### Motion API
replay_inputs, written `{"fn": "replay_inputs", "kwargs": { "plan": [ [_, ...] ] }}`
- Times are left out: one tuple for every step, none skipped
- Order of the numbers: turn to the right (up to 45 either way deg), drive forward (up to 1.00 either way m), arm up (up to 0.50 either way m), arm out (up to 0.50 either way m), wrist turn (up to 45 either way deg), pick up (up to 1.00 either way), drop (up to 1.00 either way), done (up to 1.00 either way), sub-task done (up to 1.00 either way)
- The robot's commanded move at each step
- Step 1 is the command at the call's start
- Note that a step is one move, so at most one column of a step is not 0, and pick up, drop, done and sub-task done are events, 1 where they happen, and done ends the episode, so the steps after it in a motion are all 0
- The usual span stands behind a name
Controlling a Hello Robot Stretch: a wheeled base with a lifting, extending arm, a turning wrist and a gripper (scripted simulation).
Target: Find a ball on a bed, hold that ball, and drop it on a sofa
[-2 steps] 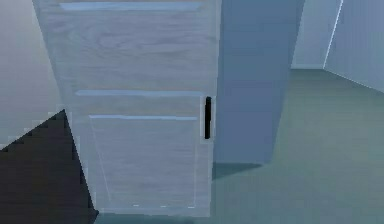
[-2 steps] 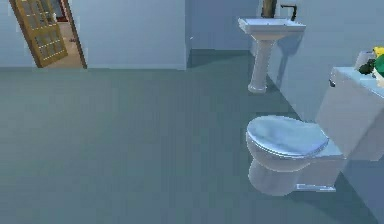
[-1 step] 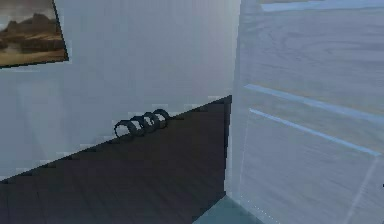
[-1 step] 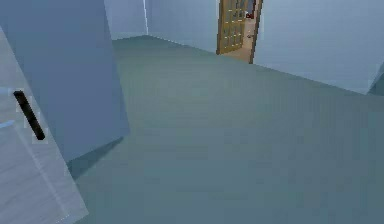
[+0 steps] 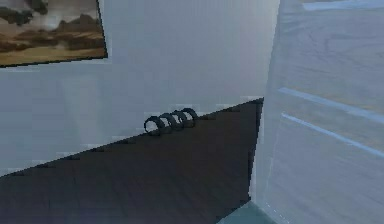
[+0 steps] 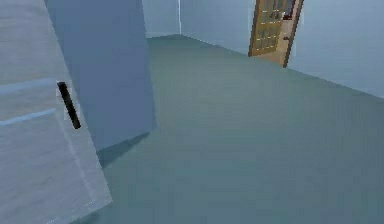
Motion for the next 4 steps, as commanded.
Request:
{"fn": "replay_inputs", "kwargs": {
  "plan": [
    [0.0, 1.00, 0.00, 0.00, 0.0, 0.00, 0.00, 0.00, 0.00],
    [0.0, 0.75, 0.00, 0.00, 0.0, 0.00, 0.00, 0.00, 0.00],
    [45.0, 0.00, 0.00, 0.00, 0.0, 0.00, 0.00, 0.00, 0.00],
    [15.0, 0.00, 0.00, 0.00, 0.0, 0.00, 0.00, 0.00, 0.00]
  ]
}}
